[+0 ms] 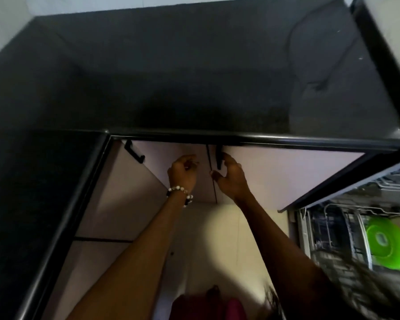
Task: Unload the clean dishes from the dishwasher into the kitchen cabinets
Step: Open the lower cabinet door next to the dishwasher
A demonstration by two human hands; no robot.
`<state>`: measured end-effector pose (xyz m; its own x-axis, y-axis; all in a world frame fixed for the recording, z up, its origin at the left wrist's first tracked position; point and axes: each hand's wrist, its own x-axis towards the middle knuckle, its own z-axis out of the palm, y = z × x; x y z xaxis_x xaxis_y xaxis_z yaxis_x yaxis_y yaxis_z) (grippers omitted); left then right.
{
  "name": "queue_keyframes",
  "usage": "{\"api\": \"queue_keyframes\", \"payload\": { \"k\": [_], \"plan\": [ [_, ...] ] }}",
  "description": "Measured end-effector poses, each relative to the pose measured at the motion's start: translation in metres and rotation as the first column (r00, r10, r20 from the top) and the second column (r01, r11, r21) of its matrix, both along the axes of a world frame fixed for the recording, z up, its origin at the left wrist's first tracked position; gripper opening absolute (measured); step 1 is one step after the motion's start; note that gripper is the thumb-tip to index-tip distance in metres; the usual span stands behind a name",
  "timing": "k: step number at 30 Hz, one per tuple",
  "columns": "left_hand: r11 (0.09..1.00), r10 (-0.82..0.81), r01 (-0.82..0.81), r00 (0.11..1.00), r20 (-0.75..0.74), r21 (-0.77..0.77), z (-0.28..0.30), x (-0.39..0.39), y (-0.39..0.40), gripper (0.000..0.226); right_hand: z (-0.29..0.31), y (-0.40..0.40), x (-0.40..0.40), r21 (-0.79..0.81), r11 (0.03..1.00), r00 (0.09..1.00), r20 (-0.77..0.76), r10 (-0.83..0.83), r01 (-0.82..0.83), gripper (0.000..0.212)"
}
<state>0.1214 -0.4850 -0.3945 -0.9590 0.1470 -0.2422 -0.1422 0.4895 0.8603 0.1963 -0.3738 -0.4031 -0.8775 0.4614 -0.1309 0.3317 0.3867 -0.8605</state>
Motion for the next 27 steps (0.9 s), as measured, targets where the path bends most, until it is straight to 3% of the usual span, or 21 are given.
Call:
{"api": "queue_keyframes", "payload": {
  "k": [7,13,20,24,27],
  "plan": [
    [0.996,-0.019,0.015,0.999,0.039,0.084,0.010,-0.003,0.001,0.021,0.005,-0.002,-0.011,-0.067,0.997,0.996,0.078,-0.030,0.035,0.047],
    [0.993,0.045,-0.052,0.997,0.061,0.111,0.024,0.019,-0.006,0.017,0.010,-0.017,0.033,-0.077,0.997,0.994,0.108,0.025,-0.016,0.040],
    [0.990,0.049,-0.083,0.963,0.267,0.117,0.044,0.101,-0.014,0.024,0.018,-0.039,0.127,-0.199,0.980,0.990,0.142,0.025,0.004,0.040],
    [0.984,0.088,-0.130,0.950,0.299,0.123,0.052,0.160,-0.021,0.032,0.029,-0.040,0.179,-0.268,0.963,0.985,0.174,0.009,0.039,0.043],
    [0.994,0.021,-0.052,0.952,0.306,0.093,0.056,0.201,-0.022,0.034,0.033,-0.037,0.222,-0.295,0.953,0.983,0.181,-0.011,0.065,0.043]
  ]
}}
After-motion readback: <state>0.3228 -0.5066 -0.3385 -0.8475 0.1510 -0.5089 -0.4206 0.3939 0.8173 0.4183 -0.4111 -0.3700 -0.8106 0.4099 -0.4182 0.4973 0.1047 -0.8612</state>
